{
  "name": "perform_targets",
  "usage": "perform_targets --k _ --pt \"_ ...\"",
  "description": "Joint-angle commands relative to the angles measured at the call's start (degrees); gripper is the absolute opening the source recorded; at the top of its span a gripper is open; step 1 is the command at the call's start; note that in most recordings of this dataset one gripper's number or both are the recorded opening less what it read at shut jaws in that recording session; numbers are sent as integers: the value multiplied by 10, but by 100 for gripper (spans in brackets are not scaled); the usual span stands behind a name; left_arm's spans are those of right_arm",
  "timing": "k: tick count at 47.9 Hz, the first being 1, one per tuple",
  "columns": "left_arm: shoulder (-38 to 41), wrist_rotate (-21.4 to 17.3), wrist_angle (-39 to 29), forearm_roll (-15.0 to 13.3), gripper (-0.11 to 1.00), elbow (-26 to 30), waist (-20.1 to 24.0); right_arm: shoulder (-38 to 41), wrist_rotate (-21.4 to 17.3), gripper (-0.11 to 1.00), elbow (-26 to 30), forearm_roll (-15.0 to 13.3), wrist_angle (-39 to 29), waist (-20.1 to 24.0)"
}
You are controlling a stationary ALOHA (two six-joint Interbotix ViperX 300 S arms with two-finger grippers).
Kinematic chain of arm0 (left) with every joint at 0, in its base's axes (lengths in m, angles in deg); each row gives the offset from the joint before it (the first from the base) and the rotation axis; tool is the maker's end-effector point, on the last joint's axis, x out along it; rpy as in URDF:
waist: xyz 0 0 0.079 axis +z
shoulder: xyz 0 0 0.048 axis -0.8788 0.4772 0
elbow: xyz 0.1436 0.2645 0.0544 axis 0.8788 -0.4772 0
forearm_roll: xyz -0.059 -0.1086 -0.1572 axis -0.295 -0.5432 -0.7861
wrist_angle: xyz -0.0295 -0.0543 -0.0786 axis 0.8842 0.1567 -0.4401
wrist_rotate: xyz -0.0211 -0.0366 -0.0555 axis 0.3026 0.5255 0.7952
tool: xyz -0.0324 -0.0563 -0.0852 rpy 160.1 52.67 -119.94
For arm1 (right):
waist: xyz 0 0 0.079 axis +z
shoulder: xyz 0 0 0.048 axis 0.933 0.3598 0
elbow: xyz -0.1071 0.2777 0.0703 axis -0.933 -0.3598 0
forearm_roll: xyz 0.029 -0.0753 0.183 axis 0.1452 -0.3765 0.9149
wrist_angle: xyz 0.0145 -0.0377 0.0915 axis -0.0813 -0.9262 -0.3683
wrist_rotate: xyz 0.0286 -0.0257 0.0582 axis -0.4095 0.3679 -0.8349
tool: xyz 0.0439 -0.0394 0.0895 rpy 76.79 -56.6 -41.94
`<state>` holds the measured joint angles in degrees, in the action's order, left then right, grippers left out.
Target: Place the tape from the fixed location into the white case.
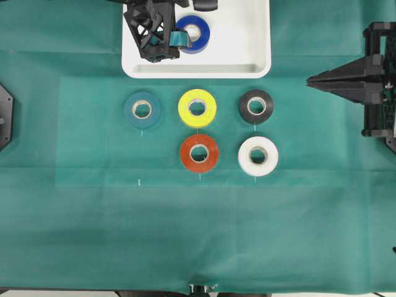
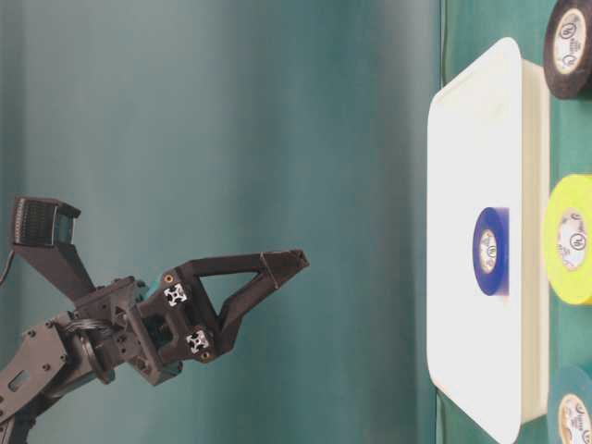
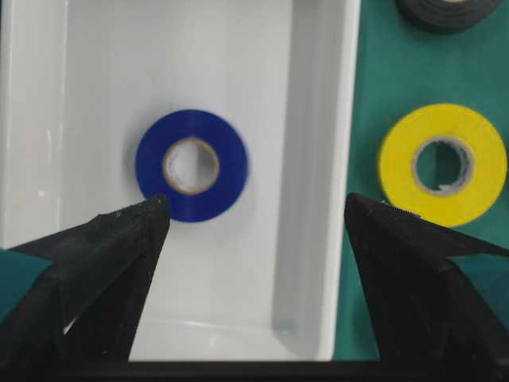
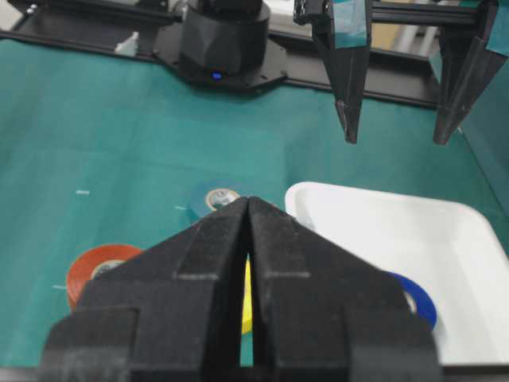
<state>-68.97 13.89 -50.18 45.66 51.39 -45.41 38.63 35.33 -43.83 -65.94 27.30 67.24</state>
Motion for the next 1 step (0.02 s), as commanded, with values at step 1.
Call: perform_targets --k 1 --pt "-18 1 2 -2 85 10 -2 2 -1 0 16 -1 3 -1"
